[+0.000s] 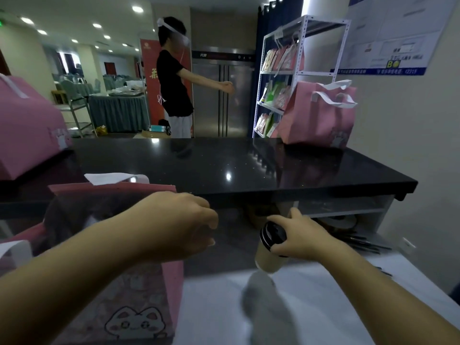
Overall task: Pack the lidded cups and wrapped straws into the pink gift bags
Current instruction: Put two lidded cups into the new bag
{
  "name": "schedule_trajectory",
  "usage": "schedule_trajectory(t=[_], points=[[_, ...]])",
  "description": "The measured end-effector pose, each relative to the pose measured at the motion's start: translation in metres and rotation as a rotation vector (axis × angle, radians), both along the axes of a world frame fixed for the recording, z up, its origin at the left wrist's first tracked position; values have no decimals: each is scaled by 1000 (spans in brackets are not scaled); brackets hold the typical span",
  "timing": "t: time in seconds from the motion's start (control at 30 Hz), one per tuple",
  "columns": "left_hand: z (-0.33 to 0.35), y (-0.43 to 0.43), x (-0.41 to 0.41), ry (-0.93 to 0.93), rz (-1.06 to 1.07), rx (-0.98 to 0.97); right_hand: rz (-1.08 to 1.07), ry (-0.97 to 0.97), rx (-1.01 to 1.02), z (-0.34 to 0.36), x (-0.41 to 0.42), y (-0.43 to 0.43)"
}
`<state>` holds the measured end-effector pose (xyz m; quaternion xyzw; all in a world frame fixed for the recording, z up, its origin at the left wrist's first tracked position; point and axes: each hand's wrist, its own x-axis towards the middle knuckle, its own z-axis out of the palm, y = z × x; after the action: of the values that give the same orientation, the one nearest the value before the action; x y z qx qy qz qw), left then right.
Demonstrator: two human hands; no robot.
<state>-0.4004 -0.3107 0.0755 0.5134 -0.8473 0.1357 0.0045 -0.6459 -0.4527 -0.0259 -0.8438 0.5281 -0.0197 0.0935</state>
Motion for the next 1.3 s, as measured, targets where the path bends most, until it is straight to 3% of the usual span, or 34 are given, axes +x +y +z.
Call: schedule_trajectory(t=[0.3,0.57,0.7,1.07,1.3], points=[[38,30,69,84,157,-41,277,-504,-278,116,53,49],[23,54,164,195,340,-40,509,-630,-292,150,147,77],[-1,60,199,225,420,24,592,-513,-211,139,188,85],[-40,59,247,336,392,201,786,182,-243,103,250,92],[-49,69,245,304,355,331,804,393,-190,80,277,90]])
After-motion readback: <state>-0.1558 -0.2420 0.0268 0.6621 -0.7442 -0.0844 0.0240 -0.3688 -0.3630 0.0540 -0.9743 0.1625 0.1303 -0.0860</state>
